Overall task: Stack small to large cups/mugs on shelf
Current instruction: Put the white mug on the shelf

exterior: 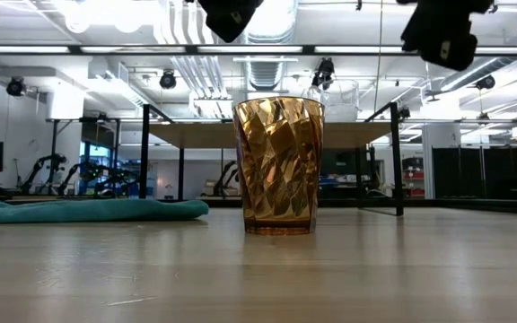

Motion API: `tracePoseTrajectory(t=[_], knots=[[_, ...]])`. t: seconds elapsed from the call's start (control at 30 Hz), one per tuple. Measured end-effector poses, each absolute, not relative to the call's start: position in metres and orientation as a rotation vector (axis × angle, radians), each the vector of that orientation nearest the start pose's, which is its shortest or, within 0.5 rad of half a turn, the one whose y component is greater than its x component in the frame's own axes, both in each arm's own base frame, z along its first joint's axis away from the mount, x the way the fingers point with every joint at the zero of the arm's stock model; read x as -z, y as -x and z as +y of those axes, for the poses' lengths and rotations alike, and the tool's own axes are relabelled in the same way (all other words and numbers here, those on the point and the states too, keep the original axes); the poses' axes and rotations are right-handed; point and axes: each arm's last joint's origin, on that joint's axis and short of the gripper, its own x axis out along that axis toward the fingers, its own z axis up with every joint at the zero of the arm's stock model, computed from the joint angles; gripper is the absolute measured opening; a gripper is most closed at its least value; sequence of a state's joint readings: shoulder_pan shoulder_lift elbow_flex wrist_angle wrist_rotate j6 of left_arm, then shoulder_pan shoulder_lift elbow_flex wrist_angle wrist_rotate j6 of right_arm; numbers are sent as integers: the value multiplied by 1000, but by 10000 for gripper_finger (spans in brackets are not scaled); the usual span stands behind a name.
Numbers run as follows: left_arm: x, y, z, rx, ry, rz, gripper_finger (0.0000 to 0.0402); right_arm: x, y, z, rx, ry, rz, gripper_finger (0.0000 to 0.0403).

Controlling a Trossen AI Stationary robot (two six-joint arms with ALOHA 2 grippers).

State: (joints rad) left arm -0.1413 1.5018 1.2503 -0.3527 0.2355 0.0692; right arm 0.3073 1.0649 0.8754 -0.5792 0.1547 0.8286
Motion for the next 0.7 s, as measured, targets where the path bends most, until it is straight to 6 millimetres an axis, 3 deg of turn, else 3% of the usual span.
tracePoseTrajectory(t=[0.4,0.7], knots=[[-290,-339,-63,406,-32,657,59,-259,-232,69,165,-624,762,54],[-301,-331,-76,447,20,655,59,-257,-237,75,57,-668,800,54]])
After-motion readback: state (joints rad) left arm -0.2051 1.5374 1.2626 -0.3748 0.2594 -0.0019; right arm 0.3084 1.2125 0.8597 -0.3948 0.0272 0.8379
